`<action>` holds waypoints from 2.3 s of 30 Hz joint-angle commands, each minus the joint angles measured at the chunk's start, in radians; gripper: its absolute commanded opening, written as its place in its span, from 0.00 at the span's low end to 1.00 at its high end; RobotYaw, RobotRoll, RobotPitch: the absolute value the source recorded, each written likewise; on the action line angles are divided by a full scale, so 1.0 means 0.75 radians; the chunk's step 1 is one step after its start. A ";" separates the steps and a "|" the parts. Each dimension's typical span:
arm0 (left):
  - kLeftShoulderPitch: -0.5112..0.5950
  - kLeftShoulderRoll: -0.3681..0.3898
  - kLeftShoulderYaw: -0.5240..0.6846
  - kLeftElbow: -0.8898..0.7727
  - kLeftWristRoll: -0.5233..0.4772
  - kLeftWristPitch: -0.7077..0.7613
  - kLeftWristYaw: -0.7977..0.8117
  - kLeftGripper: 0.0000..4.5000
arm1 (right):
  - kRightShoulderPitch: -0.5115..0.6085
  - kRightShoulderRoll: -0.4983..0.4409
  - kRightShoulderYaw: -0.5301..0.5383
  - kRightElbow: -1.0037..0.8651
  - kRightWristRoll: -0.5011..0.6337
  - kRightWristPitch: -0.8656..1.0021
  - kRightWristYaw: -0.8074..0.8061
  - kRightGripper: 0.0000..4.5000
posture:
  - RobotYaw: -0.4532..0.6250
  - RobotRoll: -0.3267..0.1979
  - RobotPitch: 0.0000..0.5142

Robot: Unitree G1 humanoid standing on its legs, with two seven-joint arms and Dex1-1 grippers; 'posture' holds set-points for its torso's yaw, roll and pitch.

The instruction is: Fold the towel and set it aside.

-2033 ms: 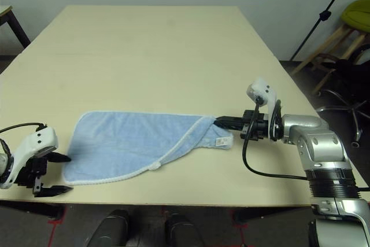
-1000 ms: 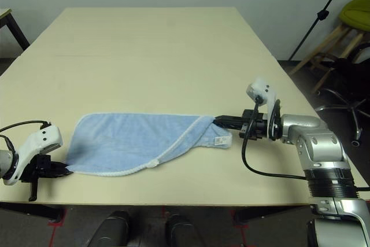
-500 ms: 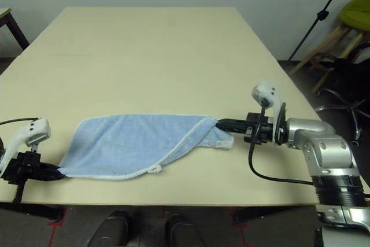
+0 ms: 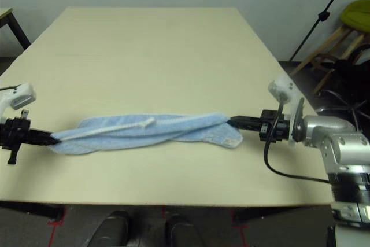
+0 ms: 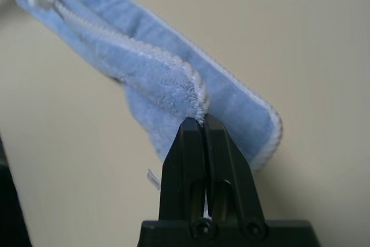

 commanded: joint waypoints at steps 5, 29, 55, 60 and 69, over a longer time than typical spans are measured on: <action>-0.131 -0.130 -0.129 0.279 0.206 -0.201 -0.002 0.00 | -0.073 0.059 0.118 0.177 -0.182 -0.198 -0.012 0.00 | 0.52 0.62 0.15; -0.325 -0.218 -0.055 0.583 0.353 -0.407 0.121 1.00 | -0.326 0.167 0.098 0.593 -0.344 -0.550 -0.076 0.98 | 0.52 0.62 0.13; 0.088 -0.704 0.502 -0.421 -0.217 0.383 0.828 1.00 | 0.183 0.533 -0.227 -0.583 0.059 0.041 -0.729 0.99 | 0.50 0.62 0.22; 0.162 -0.779 0.518 -0.519 -0.276 0.424 0.953 1.00 | 0.223 0.613 -0.214 -0.640 0.090 0.056 -0.809 0.99 | 0.50 0.62 0.25; 0.280 -0.841 0.479 -0.609 -0.313 0.412 1.070 0.39 | 0.282 0.697 -0.178 -0.665 0.081 0.017 -0.886 0.35 | 0.50 0.62 0.27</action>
